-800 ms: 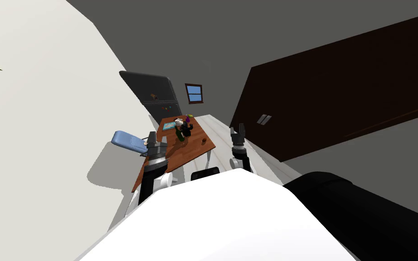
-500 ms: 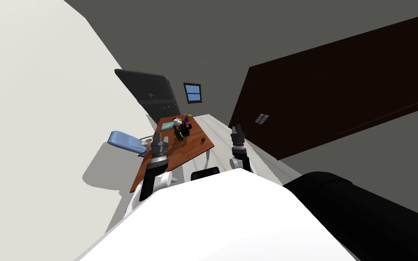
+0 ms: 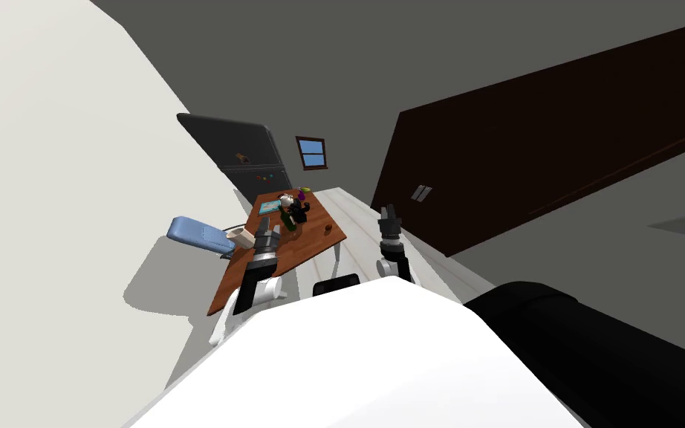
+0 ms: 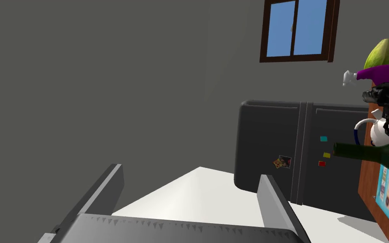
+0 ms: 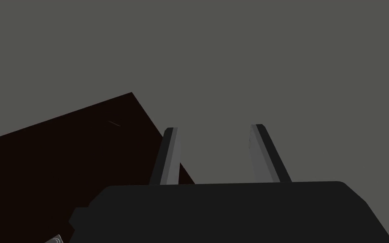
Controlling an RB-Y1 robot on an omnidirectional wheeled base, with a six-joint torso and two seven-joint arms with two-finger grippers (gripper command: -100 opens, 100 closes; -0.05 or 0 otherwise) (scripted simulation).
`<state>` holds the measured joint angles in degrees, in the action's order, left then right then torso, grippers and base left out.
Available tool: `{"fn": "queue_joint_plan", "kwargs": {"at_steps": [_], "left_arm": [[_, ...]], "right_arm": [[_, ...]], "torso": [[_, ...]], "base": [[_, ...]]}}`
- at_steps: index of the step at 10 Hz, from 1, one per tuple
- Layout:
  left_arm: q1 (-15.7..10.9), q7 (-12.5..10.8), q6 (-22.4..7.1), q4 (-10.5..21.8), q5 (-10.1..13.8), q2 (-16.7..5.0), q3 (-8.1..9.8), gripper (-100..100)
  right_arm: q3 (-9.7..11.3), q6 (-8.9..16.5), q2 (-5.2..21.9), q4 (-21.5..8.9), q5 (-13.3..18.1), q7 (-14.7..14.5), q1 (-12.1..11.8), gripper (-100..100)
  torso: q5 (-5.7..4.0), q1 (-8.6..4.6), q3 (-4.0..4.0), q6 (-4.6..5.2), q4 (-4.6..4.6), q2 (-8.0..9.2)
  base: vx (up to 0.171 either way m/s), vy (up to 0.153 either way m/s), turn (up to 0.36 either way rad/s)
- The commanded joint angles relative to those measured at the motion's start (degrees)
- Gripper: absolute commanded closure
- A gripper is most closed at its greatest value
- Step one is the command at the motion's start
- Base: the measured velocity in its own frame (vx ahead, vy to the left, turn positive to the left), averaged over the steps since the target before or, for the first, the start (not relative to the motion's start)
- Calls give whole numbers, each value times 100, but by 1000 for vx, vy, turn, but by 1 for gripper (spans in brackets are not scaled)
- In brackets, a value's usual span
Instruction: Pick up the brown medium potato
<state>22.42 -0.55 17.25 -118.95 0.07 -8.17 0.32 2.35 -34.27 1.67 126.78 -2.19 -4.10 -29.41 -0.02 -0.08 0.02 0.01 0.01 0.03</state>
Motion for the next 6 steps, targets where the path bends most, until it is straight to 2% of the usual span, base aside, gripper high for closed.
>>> {"fn": "queue_joint_plan", "kwargs": {"at_steps": [1, 6], "left_arm": [[-253, -42, -148, 286, 120, -45, 23, -100], [-253, -42, -148, 350, 120, -45, 23, -100]], "right_arm": [[0, 0, 0, 0, 0, 0, 0, 0], [0, 0, 0, 0, 0, 0, 0, 0]], "torso": [[0, 0, 0, 0, 0, 0], [1, 8, -2, -2, -1, -3]], "base": [[5, -37, -105], [1, -6, -17]]}}
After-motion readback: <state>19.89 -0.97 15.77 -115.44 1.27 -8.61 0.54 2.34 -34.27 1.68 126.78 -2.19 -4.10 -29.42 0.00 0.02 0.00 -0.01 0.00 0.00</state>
